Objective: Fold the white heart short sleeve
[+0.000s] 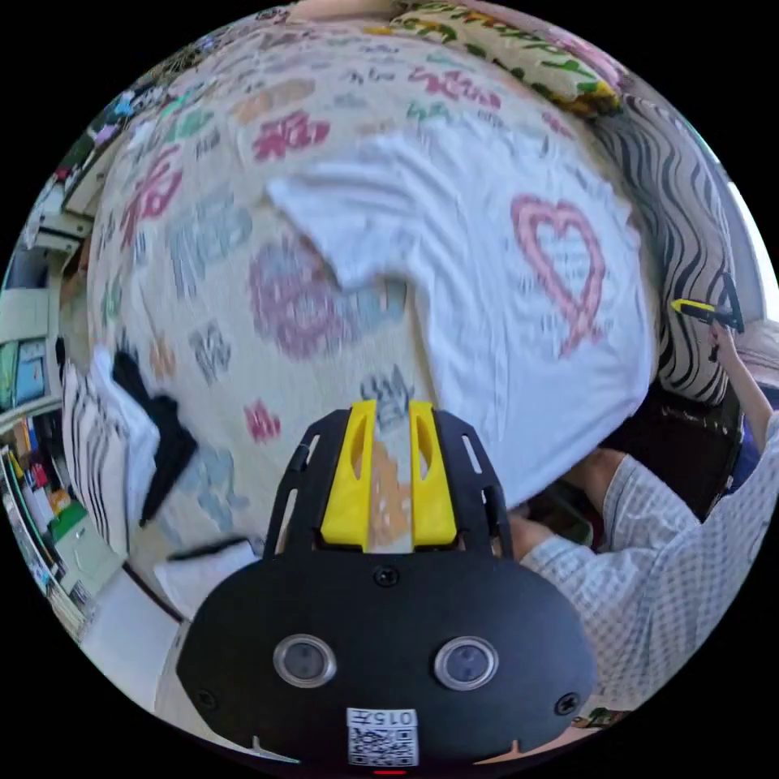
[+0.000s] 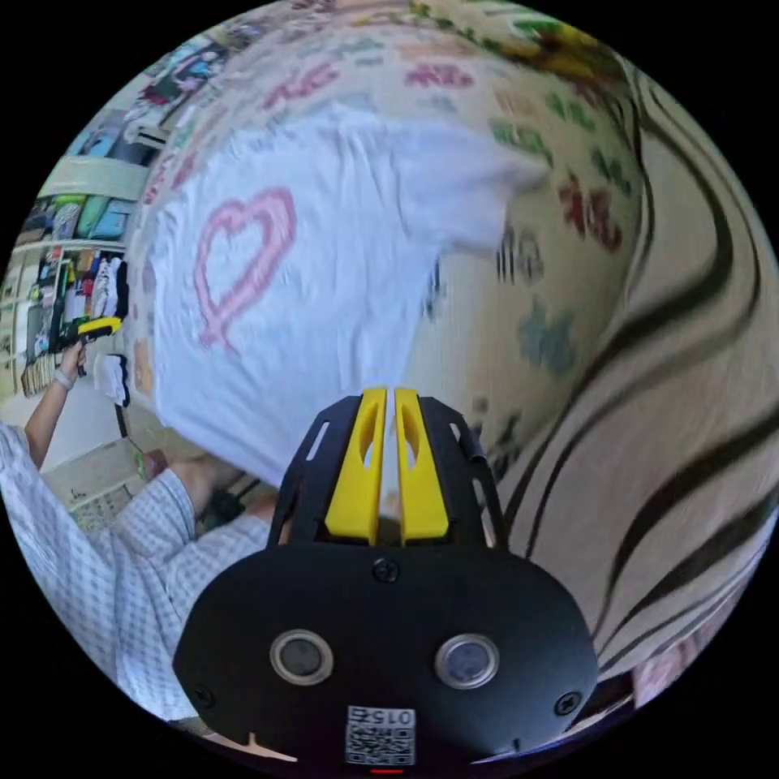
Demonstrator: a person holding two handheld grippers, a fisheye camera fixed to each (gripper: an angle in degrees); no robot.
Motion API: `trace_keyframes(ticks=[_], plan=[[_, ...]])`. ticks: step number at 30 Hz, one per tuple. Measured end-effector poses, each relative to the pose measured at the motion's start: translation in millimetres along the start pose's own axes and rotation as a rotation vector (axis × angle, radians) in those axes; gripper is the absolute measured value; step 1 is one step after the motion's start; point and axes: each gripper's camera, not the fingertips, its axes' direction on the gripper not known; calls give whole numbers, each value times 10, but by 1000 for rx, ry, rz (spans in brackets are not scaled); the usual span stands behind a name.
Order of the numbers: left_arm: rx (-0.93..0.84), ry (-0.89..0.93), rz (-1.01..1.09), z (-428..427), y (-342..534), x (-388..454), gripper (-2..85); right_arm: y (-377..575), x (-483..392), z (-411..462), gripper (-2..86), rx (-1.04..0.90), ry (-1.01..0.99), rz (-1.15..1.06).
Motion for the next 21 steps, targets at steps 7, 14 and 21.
trace_keyframes(ticks=[7,14,21], plan=[[203,86,152,-333,-2138,136,82,-1849,-422,-550,55,189,-21,-252],[99,37,167,244,-3150,439,78,-2784,-927,-244,60,4,36,-304],[85,65,165,634,-3235,373,20,-2848,-1191,-177,17,-59,62,-329]])
